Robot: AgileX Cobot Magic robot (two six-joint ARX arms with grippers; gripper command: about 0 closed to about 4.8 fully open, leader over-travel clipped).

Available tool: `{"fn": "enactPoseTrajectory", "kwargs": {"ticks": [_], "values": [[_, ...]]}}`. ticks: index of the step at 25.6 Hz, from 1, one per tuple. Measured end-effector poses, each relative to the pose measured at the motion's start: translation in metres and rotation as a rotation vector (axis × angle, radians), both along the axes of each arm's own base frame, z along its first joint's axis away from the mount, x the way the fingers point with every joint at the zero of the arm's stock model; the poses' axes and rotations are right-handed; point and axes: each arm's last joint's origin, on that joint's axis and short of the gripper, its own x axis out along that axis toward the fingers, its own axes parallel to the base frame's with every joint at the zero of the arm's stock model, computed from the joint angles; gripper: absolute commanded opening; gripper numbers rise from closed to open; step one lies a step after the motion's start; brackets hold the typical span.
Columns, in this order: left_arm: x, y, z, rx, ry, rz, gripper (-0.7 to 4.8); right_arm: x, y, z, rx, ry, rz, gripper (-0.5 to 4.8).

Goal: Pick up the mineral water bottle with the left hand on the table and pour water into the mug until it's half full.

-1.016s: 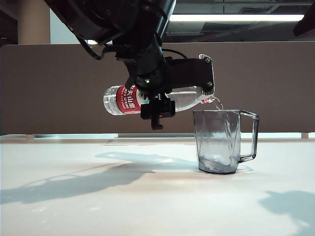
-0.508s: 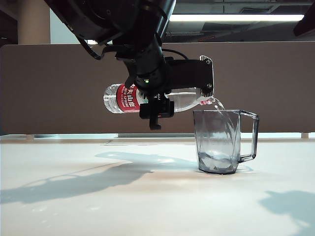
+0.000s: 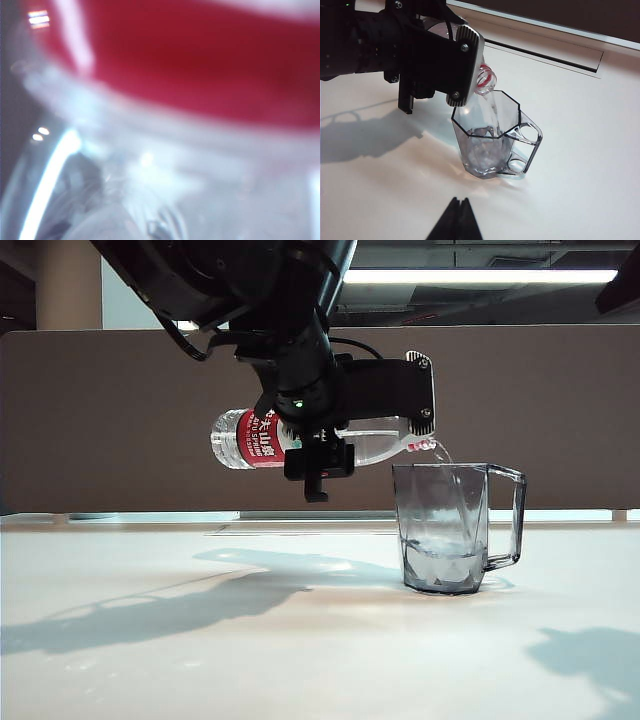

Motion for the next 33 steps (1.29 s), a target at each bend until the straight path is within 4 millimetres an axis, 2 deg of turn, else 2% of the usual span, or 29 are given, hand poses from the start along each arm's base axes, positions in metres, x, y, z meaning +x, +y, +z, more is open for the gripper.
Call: {"fn": "enactPoseTrajectory", "kwargs": {"ticks": [33], "values": [[0.0001, 0.0001, 0.0004, 0.006, -0.004, 0.001, 2.68, 0.0, 0.0, 0.0, 0.0, 0.0, 0.0, -0.02]]}}
